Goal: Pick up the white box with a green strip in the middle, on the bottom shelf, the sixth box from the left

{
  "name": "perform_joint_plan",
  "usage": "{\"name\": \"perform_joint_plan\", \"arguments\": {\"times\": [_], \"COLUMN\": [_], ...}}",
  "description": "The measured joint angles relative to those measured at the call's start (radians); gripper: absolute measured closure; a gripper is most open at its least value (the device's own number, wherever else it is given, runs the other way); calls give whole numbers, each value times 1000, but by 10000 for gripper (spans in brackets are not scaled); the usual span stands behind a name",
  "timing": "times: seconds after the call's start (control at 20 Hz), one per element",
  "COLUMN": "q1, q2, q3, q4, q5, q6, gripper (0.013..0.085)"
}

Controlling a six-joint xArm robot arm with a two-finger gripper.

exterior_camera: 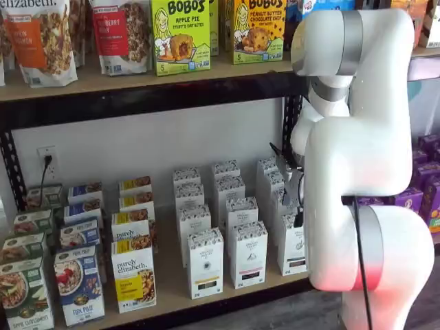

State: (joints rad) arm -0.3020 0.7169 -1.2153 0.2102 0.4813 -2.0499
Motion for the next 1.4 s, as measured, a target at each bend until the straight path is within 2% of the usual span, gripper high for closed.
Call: {"name": "perform_joint_plan", "arguments": {"times": [0.15,0.45,0.65,1.05,1.4], "q1": [-3,-3,-1,-5,-7], "q2": [30,81,125,231,304], "q3": [-76,-170,-219,-346,-427], "q4": [-73,-97,-134,-150,-222], "q5": [84,134,137,154,177], "q6": [64,88,120,131,188], "gripper": [130,130,130,130,130]}}
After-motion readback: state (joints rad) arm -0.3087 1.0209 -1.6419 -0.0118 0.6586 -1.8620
